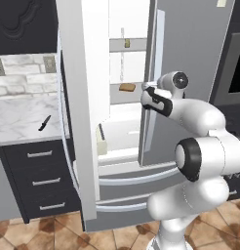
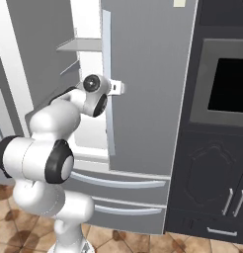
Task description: Retrieve the butter from the fridge and place it on a plate on the dining table. Then retrieve the butter knife by the fridge and place it near the plate.
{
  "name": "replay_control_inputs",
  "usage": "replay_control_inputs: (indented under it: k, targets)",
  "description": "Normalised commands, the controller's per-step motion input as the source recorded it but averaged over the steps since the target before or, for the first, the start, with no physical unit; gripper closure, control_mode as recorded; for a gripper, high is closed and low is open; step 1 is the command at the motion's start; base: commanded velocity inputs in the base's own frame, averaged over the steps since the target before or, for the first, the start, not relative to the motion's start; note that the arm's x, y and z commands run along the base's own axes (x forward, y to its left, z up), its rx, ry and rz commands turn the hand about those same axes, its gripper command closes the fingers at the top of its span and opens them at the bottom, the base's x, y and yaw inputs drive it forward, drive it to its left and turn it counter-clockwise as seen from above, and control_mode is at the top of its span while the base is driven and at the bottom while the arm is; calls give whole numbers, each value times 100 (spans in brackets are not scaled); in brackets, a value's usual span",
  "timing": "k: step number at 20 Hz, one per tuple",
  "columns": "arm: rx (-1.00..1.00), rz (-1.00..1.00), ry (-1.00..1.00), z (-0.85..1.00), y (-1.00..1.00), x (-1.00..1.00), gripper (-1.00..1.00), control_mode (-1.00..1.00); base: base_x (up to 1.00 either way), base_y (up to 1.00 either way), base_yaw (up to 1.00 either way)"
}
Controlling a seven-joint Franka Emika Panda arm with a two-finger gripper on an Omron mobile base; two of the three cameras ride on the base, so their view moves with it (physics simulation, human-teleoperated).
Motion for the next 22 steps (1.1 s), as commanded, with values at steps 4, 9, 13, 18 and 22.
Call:
replay_control_inputs:
  k: [4,9,13,18,22]
  targets:
    - [-4,0,11,31,-14,-39,100,-100,0,0,0]
    - [0,0,15,47,-70,-94,100,-100,0,0,0]
    - [0,0,21,70,-84,-100,100,-100,0,0,0]
    - [6,3,14,59,-100,-100,100,-100,0,0,0]
    - [10,6,12,46,-100,-100,100,-100,0,0,0]
